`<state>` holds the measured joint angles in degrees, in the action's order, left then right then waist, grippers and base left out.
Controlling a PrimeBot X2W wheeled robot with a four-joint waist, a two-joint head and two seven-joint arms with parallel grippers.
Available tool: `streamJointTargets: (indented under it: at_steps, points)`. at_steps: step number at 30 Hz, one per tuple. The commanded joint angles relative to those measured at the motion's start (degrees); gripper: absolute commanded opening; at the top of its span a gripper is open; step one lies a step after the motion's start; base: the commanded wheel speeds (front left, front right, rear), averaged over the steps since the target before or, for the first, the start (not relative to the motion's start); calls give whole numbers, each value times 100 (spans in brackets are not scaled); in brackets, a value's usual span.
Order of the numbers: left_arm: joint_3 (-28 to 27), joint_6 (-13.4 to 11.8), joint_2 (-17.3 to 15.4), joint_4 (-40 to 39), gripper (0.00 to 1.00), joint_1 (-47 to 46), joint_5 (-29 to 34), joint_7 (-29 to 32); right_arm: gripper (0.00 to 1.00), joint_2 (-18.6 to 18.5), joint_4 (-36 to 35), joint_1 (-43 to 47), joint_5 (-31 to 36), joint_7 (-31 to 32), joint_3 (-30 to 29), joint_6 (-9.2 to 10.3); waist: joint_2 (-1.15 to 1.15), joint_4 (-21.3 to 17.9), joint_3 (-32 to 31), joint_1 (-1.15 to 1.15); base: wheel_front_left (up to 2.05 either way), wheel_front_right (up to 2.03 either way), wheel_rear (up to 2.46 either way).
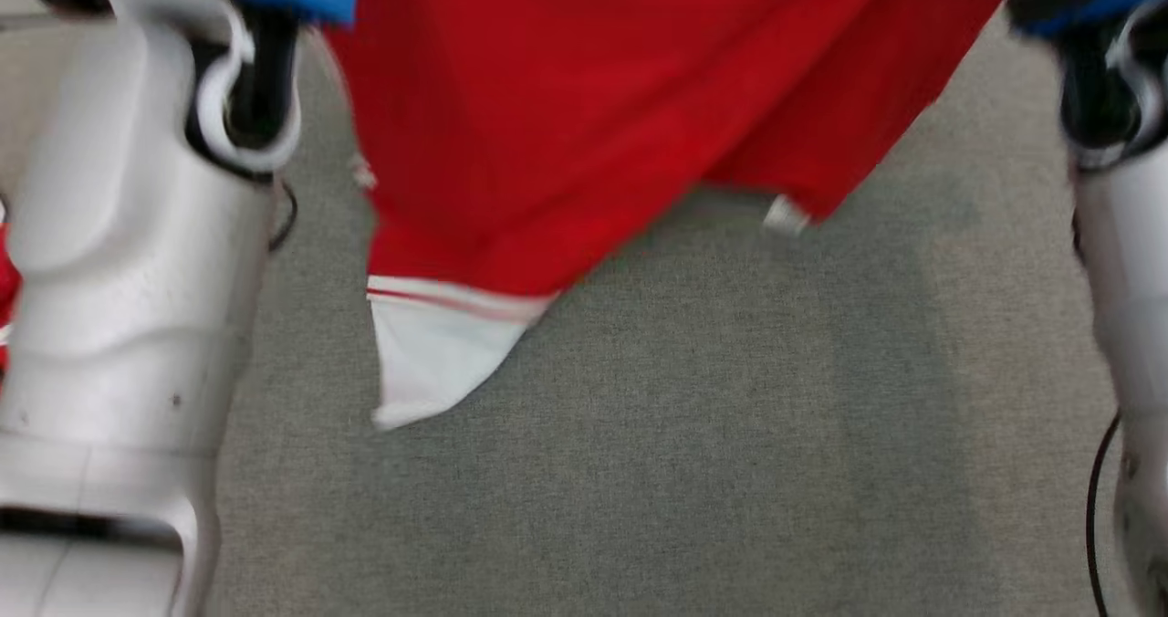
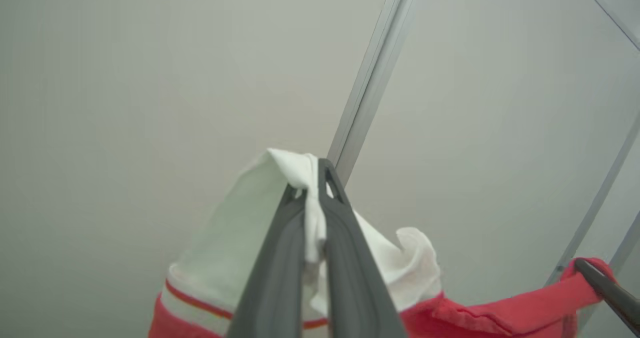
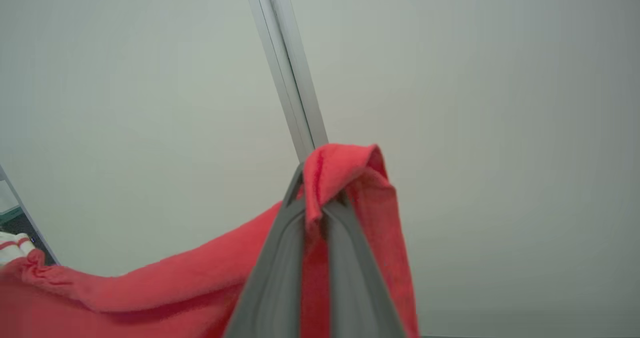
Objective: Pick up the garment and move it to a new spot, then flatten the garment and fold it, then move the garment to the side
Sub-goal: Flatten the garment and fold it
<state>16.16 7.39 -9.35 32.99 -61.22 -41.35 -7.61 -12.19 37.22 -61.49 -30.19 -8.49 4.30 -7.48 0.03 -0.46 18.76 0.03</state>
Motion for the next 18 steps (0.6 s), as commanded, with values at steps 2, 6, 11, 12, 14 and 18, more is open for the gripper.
streamJointTargets:
  at_steps: [2,6,11,12,14,18]
  points:
    - [7,12,-31,150,0,-490,-17,-17,0,-23,229,-468,-92,72,-8,-3,-3,82,183,-3,0,0,0]
    - [5,12,103,592,0,-1682,-153,-28,0,-76,815,-1672,-275,179,-107,-3,-3,84,402,-3,0,0,0]
    - [117,12,201,1067,0,-2807,-251,-139,0,-124,1337,-2652,-370,68,-22,-3,-3,45,550,-3,0,0,0]
    - [167,12,221,1116,0,-2976,-287,-179,0,-143,1402,-2772,-393,40,28,-3,-3,41,568,-3,0,0,0]
    - [279,12,244,1219,0,-3120,-373,-250,0,-162,1507,-2872,-467,-18,146,-3,-3,42,593,-3,0,0,0]
    - [651,12,195,1346,0,-2931,-543,-332,0,-194,1646,-2672,-709,-128,374,-3,-3,54,643,-3,0,0,0]
